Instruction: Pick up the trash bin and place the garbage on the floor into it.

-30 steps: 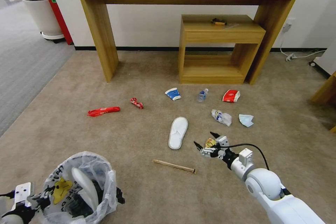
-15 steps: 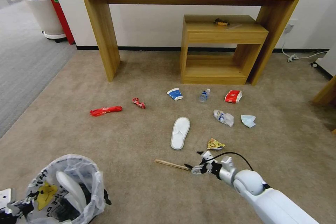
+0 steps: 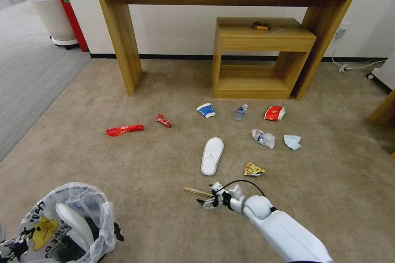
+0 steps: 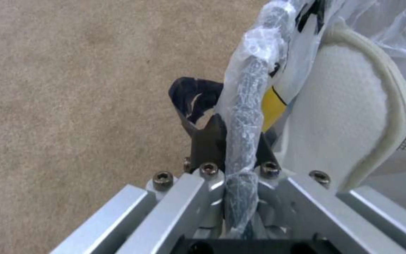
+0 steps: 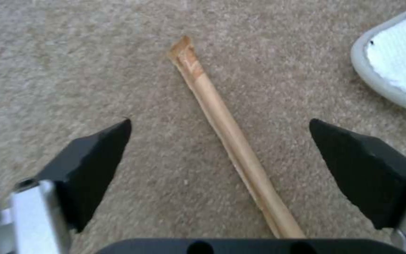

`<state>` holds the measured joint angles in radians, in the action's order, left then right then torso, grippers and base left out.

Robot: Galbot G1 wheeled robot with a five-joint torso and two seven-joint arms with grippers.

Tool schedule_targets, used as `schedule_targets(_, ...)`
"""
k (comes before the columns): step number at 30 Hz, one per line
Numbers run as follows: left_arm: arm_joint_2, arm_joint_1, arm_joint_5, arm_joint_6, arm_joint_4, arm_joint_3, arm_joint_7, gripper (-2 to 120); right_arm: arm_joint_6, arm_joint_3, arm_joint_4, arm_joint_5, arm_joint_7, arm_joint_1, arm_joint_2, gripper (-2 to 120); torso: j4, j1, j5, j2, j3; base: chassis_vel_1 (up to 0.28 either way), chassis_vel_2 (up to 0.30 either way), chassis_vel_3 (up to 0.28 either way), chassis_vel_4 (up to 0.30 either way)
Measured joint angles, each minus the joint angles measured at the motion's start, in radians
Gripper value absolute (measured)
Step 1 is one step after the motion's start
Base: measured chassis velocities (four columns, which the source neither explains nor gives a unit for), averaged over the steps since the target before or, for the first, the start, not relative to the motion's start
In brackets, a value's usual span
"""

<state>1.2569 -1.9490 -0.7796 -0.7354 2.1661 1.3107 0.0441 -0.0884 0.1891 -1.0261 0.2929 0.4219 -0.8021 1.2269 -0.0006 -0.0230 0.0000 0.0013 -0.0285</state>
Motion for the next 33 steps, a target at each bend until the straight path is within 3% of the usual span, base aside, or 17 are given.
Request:
schedule_targets(10,-0.008,0.016,0.006,0.0,0.001,-0.017,-0.003,0,0.003,-0.016,0.056,-0.028,0.007,0.014,0.012,82,-0.0003,0.0,-0.0001,0.0,0.0,0.0,0.0,0.0,0.0)
schedule_targets(15,-0.011,0.021,0.008,0.0,0.005,-0.023,-0.004,0,0.003,-0.018,0.071,-0.04,0.009,0.017,0.014,63,-0.0003,0.0,0.0001,0.0,0.0,0.0,0.0,0.0,0.0)
schedule_targets(21,-0.011,0.02,0.009,0.0,0.01,-0.024,-0.005,0,0.005,-0.021,0.089,-0.047,0.008,0.02,0.023,57,-0.0001,0.0,0.0001,0.0,0.0,0.0,0.0,0.0,0.0)
schedule_targets(23,-0.01,0.02,0.008,0.0,0.014,-0.024,-0.005,0,0.005,-0.021,0.096,-0.048,0.008,0.021,0.026,48,-0.0001,0.0,0.0001,0.0,0.0,0.0,0.0,0.0,0.0)
schedule_targets(33,-0.007,0.02,0.008,0.0,0.026,-0.024,-0.006,0,0.007,-0.03,0.106,-0.053,0.008,0.021,0.031,34,-0.0001,0.0,0.0001,0.0,0.0,0.0,0.0,0.0,0.0)
